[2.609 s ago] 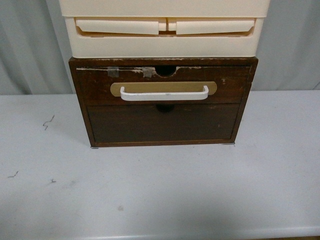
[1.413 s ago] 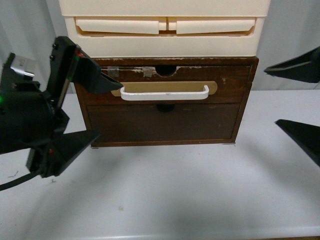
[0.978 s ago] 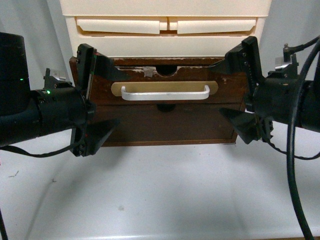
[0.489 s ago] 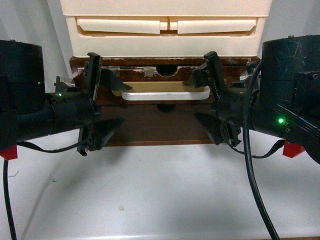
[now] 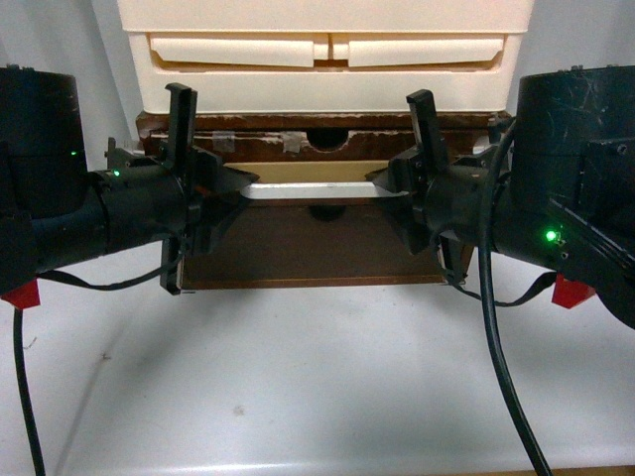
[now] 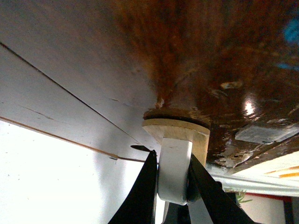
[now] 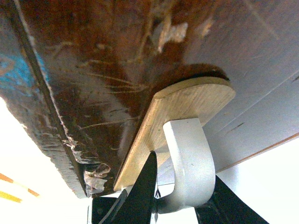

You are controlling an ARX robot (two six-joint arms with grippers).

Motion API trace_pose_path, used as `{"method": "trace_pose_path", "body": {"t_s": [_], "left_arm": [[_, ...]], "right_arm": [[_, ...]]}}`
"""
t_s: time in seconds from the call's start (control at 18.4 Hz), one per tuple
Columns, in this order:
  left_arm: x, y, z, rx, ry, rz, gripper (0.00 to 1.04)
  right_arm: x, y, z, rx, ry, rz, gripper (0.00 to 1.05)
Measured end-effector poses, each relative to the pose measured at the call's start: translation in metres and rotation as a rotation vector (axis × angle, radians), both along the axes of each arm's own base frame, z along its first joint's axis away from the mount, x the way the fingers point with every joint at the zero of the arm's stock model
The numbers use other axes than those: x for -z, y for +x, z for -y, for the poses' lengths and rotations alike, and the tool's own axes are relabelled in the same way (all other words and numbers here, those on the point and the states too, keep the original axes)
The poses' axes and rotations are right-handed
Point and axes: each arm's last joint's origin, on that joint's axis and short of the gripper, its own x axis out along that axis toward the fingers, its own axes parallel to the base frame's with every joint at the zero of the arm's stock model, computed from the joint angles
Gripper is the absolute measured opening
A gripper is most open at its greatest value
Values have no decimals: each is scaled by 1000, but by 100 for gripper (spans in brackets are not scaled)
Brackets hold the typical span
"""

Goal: Open drawer

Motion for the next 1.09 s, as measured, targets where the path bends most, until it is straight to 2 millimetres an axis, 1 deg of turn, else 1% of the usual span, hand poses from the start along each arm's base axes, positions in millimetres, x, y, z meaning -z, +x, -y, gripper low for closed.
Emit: {"method": "trace_pose_path", "body": {"t_s": [0.11,0.22,0.38,0.43,0.49,0.54,0.6,0.65,0.71,0.76,0.82,0.87,0.92,1.03,1.09], "left_arm": [[-2,-11,-1,25,10,17,13],[-3,-28,-1,44,6,18,13],[-6,-68,-4,83,2,9,13],[-7,-88,-7,101,4,-2,12],[-9,-100,-9,104,7,-6,12],[-10,-113,-10,100,9,-13,12],[-10,-121,-11,96,12,-20,12],[-10,-125,-12,92,17,-17,19],[-12,-134,-14,140,15,-16,26],[-13,-148,-17,175,14,-14,35],[-20,-150,-18,180,32,6,44],[-27,-149,-18,203,63,14,53],[-31,-152,-24,214,108,8,62],[-40,-163,-47,177,252,0,80],[-47,-170,-67,100,374,13,91]], "right_arm": [[0,-12,1,3,9,-4,17],[-1,-32,2,-9,13,-9,17],[-2,-70,3,-50,17,-29,17],[-4,-86,4,-66,22,-36,17],[-5,-102,5,-76,30,-48,17],[-6,-112,6,-83,34,-54,17],[-6,-121,6,-85,35,-60,17],[-6,-125,5,-99,3,-32,23],[-4,-130,5,-125,-60,-29,32],[0,-136,5,-140,-103,-38,40],[2,-141,6,-145,-153,-39,51],[-3,-144,9,-143,-186,-39,60],[-9,-151,12,-135,-225,-39,69],[-21,-170,25,-147,-298,-42,87],[-28,-178,29,-151,-311,-20,96]]}}
